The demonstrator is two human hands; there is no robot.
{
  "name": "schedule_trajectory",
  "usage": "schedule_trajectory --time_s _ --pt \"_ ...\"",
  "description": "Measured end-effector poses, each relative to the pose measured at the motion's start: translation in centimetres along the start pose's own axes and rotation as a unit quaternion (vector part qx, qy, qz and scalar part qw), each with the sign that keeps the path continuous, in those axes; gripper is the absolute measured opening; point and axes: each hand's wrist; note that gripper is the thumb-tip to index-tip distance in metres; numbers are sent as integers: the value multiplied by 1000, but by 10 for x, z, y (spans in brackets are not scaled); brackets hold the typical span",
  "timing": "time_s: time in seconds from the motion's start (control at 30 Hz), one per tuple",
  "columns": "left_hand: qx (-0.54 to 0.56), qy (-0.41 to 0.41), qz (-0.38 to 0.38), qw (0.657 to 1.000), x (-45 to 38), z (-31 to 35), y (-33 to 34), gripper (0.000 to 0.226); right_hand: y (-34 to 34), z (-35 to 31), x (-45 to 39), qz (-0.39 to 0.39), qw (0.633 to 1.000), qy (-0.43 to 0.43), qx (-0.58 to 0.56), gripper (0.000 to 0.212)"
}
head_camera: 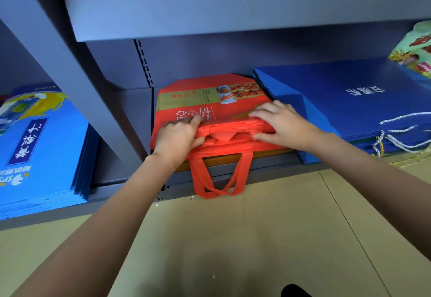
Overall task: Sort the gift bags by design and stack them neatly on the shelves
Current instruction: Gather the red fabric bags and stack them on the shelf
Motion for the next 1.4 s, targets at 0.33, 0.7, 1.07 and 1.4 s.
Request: schedule_trajectory --time_s 0.33,0.7,1.07,1.4 --pt "35 2 98 995 -2 -4 -20 45 -27 -8 -17 201 951 -64 226 24" --pt "-54 126 -51 989 -3 -1 14 76 9 -5 -11 47 965 -114 231 59" --pt "37 112 -122 985 -10 -7 8 73 9 -24 -13 -6 992 -84 94 50" --pt "14 92 -120 988 0 1 16 74 26 -30 -11 -15 992 -22 -122 40"
Point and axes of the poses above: each hand's wrist, its own x-axis away from the middle knuckle, its own y-axis out of the palm, z = x × y, and after that the axes turned 12 degrees about -z, right-handed
